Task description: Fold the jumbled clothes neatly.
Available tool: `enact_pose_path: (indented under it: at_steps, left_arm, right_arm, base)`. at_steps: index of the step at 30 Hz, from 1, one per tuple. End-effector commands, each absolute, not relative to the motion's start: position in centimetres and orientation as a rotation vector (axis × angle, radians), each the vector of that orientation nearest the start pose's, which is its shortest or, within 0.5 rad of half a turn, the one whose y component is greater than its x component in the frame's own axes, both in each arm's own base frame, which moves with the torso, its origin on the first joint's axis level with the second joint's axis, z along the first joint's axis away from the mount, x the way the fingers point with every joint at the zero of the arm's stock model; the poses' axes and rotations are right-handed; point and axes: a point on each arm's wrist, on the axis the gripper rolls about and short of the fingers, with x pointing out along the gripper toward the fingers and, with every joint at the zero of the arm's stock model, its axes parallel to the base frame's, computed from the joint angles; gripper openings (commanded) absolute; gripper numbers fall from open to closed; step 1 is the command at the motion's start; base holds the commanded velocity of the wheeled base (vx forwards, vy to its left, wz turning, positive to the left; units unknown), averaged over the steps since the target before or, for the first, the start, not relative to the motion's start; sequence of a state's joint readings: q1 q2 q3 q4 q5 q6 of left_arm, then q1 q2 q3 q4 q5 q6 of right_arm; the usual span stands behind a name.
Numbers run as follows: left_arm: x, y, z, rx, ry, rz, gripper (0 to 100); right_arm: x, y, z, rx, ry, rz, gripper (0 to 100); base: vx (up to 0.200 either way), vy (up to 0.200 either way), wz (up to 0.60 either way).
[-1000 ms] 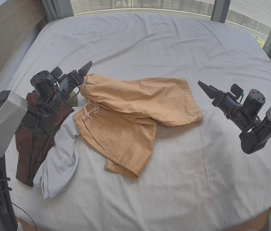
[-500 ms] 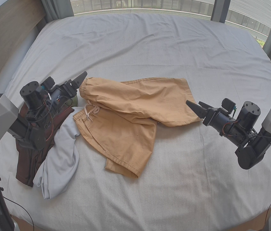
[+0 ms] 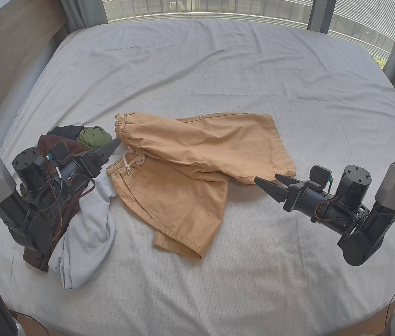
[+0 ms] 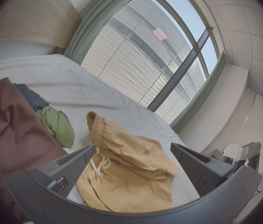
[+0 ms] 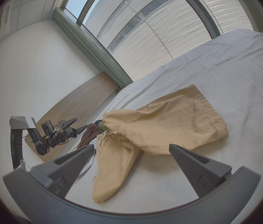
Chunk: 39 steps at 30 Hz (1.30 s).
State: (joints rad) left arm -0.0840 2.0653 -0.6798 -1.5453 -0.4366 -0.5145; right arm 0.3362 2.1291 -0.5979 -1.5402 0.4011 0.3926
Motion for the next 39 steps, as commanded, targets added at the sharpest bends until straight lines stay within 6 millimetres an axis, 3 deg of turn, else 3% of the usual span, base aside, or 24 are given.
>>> enact_pose_path:
  at_steps: [1,6,13,18,23,29,34,39]
  left_arm:
    - [33.5,-4.4,11.4,-0.482,0.030,-0.562,100]
    - [33.0,-5.0,10.5,-0.490,0.077,-0.572,100]
    - [32.8,-5.7,9.7,-0.494,0.111,-0.585,100]
    - [32.6,-5.7,9.3,-0.496,0.128,-0.584,100]
    - [32.5,-5.9,8.7,-0.507,0.155,-0.580,100]
    - [32.4,-5.8,8.5,-0.532,0.169,-0.577,100]
    - [32.4,-5.9,8.5,-0.540,0.173,-0.578,100]
    - [32.5,-5.9,8.3,-0.538,0.178,-0.576,100]
  right_arm:
    - [31.5,12.1,7.8,0.375,0.166,0.732,100]
    - [31.3,12.3,7.5,0.375,0.182,0.735,100]
    - [30.5,13.9,6.5,0.378,0.232,0.778,100]
    - [30.4,16.1,4.3,0.377,0.299,0.821,100]
    - [30.4,17.6,4.2,0.419,0.315,0.832,100]
    - [30.7,18.5,3.2,0.472,0.357,0.832,100]
    - [30.7,19.5,1.0,0.475,0.412,0.837,100]
    - [30.8,20.4,0.5,0.472,0.422,0.853,100]
  base:
    - [0.000,0.000,0.00]
    - [0.000,0.000,0.00]
    - [0.000,0.000,0.00]
    - [0.000,0.000,0.00]
    - [0.000,0.000,0.00]
    - [0.000,0.000,0.00]
    - [0.000,0.000,0.00]
    - [0.000,0.000,0.00]
